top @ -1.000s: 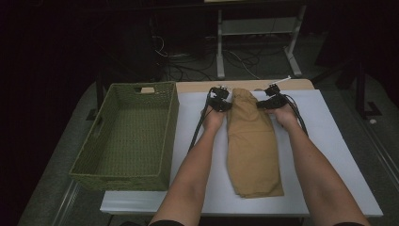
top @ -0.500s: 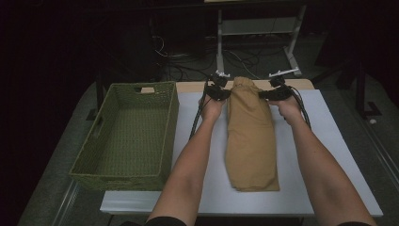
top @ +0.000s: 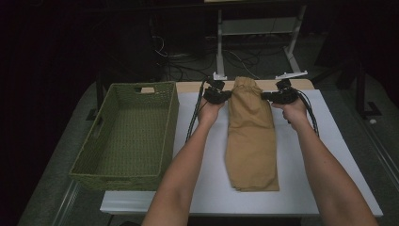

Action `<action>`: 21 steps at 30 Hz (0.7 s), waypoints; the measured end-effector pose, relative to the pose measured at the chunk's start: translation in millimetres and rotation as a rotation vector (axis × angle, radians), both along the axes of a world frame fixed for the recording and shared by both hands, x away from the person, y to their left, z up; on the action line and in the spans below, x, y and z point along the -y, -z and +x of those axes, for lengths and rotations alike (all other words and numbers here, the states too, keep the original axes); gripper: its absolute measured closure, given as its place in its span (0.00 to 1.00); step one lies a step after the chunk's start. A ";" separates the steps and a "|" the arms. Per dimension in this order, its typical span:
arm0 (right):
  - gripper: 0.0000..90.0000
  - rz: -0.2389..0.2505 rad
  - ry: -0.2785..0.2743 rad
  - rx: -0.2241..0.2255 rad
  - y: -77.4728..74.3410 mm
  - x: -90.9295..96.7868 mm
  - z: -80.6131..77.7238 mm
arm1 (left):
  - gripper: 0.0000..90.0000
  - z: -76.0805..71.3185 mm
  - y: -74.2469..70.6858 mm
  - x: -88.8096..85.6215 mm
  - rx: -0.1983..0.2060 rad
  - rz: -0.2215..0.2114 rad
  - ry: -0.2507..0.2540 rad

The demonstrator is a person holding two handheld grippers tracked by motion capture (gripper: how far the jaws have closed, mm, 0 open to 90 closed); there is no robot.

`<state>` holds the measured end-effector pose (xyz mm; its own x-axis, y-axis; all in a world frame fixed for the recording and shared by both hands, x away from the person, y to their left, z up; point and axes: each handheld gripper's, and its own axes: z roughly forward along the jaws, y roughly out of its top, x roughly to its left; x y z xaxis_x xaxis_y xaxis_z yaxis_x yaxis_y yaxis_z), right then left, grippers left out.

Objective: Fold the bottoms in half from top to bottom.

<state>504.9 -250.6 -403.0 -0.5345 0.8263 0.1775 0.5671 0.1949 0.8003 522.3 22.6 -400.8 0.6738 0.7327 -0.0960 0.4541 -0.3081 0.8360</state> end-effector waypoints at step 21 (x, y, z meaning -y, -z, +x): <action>0.96 0.032 -0.051 0.084 -9.0 1.5 -36.8 | 1.00 -36.8 -13.4 -11.8 0.031 -0.079 0.084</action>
